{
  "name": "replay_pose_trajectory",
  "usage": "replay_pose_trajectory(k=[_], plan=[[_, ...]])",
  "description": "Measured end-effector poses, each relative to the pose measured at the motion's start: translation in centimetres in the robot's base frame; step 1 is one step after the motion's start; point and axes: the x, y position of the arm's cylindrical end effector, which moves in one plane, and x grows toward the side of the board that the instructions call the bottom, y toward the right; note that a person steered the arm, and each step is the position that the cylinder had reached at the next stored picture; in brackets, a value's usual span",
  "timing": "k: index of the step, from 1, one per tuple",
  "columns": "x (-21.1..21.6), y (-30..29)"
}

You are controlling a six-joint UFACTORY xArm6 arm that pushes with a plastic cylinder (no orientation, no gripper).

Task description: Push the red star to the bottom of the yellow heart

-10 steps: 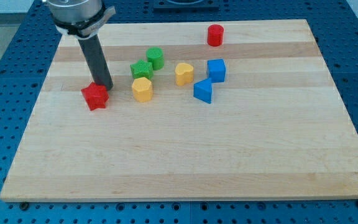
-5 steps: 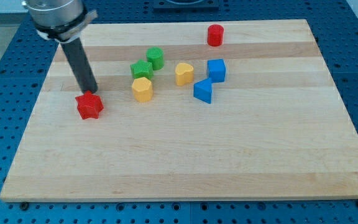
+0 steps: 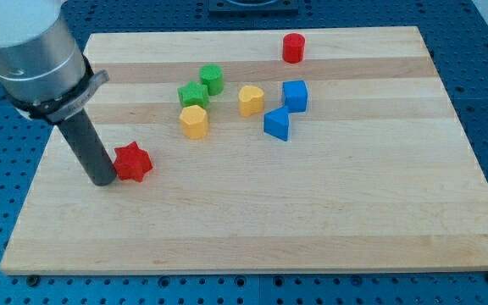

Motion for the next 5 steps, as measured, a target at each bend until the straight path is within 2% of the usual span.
replay_pose_trajectory(k=[4,5], plan=[[-1.1,0.5],[-1.6,2.4]])
